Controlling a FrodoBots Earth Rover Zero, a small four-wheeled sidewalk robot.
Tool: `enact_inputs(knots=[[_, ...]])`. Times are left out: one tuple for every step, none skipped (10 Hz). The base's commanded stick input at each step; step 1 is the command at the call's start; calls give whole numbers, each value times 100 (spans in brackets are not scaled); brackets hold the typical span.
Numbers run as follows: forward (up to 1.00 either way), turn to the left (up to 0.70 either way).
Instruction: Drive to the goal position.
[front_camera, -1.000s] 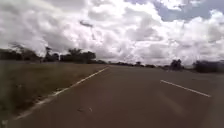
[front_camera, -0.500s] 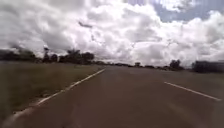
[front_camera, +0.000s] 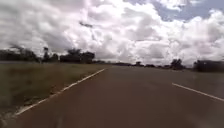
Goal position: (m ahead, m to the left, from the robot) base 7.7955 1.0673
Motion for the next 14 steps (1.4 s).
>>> enact_inputs(knots=[[100, -40], [100, -29], [100, -10], [100, 0], [100, 0], [100, 0], [100, 0], [100, 0], [100, -14], [100, -27], [100, -19], [100, -7], [100, 0], [100, 0]])
